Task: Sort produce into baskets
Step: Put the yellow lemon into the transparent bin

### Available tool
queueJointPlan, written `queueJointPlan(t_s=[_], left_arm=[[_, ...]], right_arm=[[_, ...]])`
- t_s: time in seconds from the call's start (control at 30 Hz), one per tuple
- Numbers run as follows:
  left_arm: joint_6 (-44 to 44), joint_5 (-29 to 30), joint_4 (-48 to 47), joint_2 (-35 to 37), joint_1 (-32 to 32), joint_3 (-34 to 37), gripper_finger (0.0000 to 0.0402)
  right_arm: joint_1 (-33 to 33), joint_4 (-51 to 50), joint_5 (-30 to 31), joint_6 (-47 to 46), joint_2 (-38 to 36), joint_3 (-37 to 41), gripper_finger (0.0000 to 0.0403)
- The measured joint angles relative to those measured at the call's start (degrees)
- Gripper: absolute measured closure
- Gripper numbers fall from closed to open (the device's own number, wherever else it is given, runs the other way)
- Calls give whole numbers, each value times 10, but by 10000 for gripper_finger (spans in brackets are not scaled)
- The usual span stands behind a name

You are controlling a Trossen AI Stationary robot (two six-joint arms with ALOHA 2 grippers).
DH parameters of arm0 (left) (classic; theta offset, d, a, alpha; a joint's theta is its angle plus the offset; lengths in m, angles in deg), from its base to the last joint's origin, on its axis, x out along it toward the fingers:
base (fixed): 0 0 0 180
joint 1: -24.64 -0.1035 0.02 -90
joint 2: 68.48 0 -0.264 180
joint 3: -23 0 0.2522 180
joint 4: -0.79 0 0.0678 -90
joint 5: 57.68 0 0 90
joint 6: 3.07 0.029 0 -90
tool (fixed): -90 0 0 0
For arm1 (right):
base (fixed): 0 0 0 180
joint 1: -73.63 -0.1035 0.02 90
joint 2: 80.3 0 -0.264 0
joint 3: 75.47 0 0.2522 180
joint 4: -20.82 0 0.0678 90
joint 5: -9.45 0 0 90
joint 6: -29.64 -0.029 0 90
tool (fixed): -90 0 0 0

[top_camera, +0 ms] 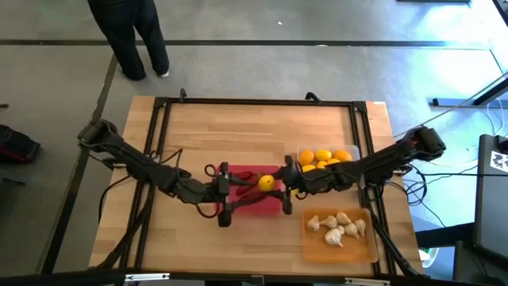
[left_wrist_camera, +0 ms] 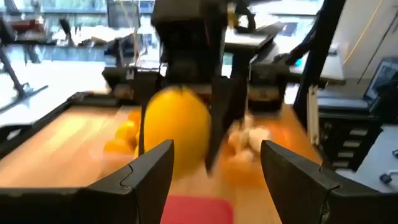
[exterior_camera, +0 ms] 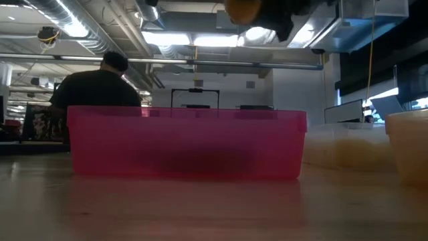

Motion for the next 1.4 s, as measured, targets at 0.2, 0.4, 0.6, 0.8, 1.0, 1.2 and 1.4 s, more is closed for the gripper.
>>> queueJointPlan(t_s=[0.2, 0.4, 0.6, 0.8, 1.0, 1.2, 1.4], left_arm=[[-57, 6, -111, 15, 2, 0, 167], [-108, 7, -202, 13, 9, 0, 167], [-119, 7, -211, 13, 10, 0, 167], [-119, 7, -210, 13, 10, 0, 167], [-118, 7, -210, 13, 10, 0, 167], [-118, 7, -210, 13, 10, 0, 167], [-118, 7, -210, 13, 10, 0, 167]], right_arm=[[0, -180, 51, -63, -72, 0, 211], [0, -384, 71, -175, -148, 0, 210], [0, -558, 92, -267, -182, 0, 210], [9, -704, 93, -349, -175, 0, 210], [28, -826, 68, -397, -171, 1, 210], [34, -862, -1, -449, -171, 29, 210], [34, -861, -42, -505, -171, 89, 210]])
